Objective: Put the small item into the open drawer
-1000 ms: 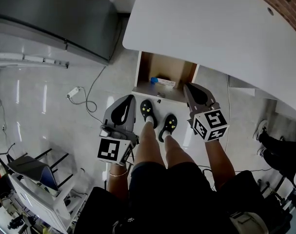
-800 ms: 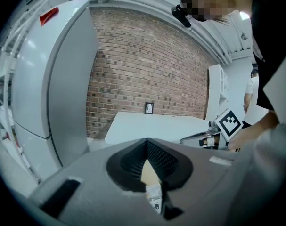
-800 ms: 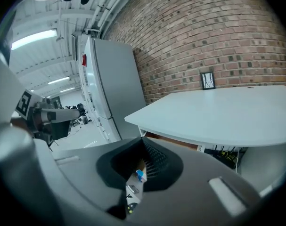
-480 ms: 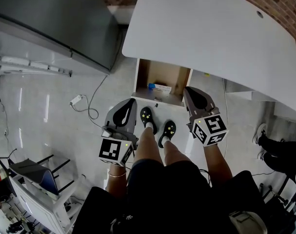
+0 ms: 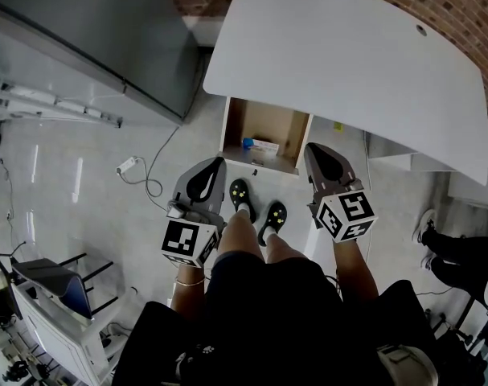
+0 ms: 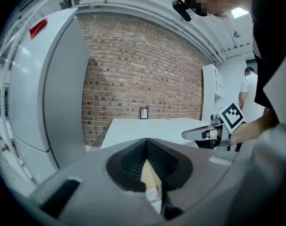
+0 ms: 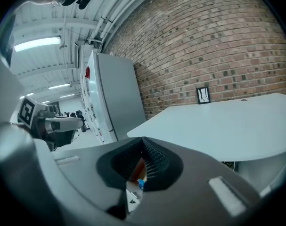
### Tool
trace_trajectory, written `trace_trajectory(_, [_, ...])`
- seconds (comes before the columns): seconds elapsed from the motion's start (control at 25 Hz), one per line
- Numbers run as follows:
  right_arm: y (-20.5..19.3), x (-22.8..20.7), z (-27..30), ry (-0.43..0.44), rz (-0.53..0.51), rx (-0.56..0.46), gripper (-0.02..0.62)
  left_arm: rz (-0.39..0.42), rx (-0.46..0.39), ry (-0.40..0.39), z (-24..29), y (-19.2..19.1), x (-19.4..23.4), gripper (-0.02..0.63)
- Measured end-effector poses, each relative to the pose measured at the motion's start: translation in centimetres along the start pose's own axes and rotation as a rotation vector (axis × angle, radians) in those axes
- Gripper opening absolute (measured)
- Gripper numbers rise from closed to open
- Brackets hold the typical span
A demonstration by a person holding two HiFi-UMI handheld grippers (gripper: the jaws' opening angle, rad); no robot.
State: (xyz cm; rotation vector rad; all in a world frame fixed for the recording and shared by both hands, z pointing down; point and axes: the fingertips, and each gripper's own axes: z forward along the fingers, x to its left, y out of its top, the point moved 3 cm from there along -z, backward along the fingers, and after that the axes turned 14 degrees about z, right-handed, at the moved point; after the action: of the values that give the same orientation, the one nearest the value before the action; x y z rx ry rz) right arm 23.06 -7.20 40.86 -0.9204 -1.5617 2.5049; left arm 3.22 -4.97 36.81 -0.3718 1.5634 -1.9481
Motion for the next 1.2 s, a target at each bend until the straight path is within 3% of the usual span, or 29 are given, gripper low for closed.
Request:
trace_trajectory(0.44, [2.0, 1.6, -1.9, 0.029, -0.008, -0.027, 0.011, 0.036, -0.031, 0.012, -0.7, 3.0, 0.2, -0.003])
trace_trajectory(1.2, [1.4, 1.9, -2.9, 0.050, -0.024, -0.008, 0.010, 0.038, -0.025, 0.020, -1.6, 2.7, -0.7, -0.003])
